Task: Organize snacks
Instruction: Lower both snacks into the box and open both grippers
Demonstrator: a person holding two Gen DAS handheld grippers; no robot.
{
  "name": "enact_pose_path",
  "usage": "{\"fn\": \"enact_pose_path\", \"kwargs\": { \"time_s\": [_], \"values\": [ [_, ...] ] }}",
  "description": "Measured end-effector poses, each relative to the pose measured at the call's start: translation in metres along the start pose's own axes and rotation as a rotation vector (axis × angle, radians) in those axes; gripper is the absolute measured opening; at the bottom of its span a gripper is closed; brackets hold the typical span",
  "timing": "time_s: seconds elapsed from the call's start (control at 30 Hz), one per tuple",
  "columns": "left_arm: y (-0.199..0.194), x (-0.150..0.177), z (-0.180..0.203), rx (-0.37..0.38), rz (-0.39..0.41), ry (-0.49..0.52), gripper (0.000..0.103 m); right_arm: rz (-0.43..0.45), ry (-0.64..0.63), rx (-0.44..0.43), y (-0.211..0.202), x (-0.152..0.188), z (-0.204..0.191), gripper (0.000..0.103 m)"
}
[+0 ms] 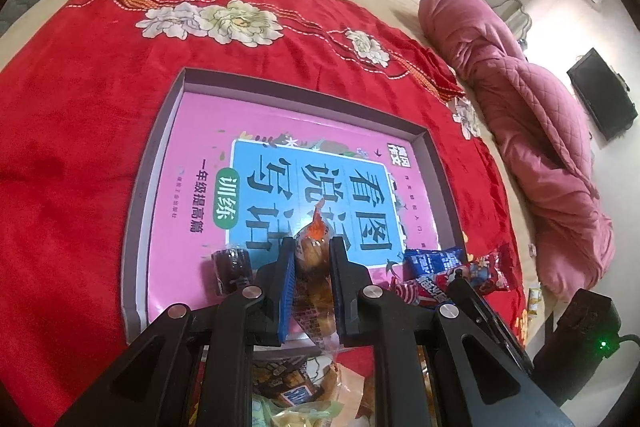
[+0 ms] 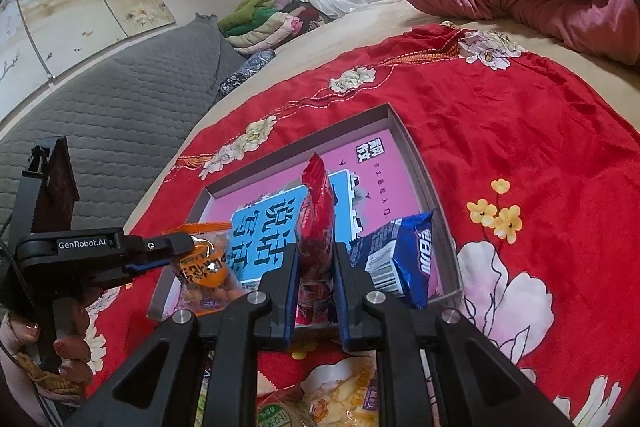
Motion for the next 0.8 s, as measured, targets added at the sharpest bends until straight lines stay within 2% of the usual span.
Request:
{"fn": "enact_pose_path", "kwargs": {
  "time_s": [0.8],
  "values": [
    [0.019,0.004,-0.028,-0.050,-0.014,-0.047,0.018,-0.022,-0.001,0.086,0.001,0.004,0.019,0.020]
  ]
}}
Point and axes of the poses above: each gripper's, at about its wrist camera, not at the fingertips, and y roughly the way its jaws point, z to its right, x to its underside, the point moved 10 cm from there along y, roughly the way its jaws point, and after that the axes turned 2 degrees about -y, right-handed, at the moved point
